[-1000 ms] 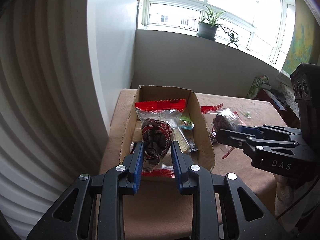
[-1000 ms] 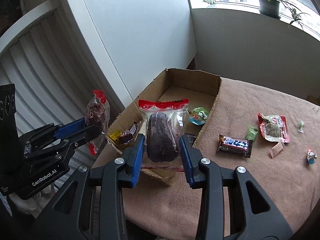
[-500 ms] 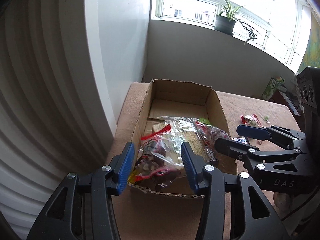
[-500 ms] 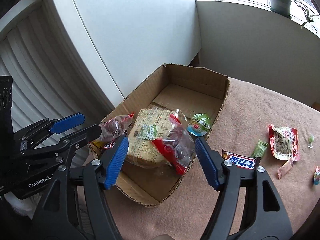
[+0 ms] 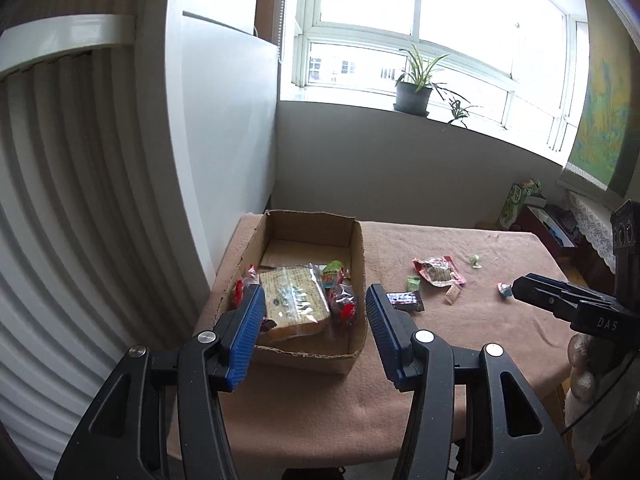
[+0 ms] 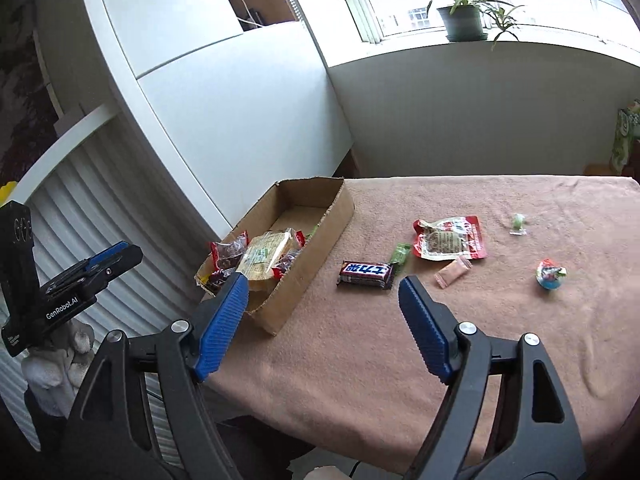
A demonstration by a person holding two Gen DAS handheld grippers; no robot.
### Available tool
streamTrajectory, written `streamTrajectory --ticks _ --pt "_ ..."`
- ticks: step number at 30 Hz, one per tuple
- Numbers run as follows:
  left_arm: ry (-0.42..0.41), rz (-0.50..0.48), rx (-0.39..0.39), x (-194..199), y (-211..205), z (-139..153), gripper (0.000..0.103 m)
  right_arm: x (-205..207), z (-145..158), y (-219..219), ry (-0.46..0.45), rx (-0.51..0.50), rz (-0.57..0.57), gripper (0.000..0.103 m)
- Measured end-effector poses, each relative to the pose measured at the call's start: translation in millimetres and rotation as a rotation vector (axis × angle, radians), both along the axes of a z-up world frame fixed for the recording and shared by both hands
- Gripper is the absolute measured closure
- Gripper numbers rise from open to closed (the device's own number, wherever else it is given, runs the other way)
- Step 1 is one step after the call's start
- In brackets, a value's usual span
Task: Organize snacks
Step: 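Move both grippers back over the remaining snacks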
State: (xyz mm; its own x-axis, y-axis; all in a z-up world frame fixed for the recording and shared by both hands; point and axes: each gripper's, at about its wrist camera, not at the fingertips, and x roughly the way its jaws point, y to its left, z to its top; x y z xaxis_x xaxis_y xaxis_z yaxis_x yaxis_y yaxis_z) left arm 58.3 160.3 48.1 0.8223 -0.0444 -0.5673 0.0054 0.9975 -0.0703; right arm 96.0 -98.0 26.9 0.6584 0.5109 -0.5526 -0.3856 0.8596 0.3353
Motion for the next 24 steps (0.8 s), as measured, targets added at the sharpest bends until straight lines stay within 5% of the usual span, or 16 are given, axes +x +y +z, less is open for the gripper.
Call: streamTrajectory --ticks 12,14,24 --pt "-0.158 -0.182 0.017 -87.9 -101.5 55.1 0.05 -134.0 37.7 -127.5 -0.178 0.032 -0.151 0.016" --pt "-0.176 -0.195 0.024 -96.9 -112.5 60.6 0.041 -141.0 45.9 -137.1 -0.204 0.045 -0.157 0.014" --pt "-0.112 -0.175 0.015 -68.3 -129.3 38.4 0.041 -106.9 37.6 -157.7 -0.177 0.031 -0.159 0.014"
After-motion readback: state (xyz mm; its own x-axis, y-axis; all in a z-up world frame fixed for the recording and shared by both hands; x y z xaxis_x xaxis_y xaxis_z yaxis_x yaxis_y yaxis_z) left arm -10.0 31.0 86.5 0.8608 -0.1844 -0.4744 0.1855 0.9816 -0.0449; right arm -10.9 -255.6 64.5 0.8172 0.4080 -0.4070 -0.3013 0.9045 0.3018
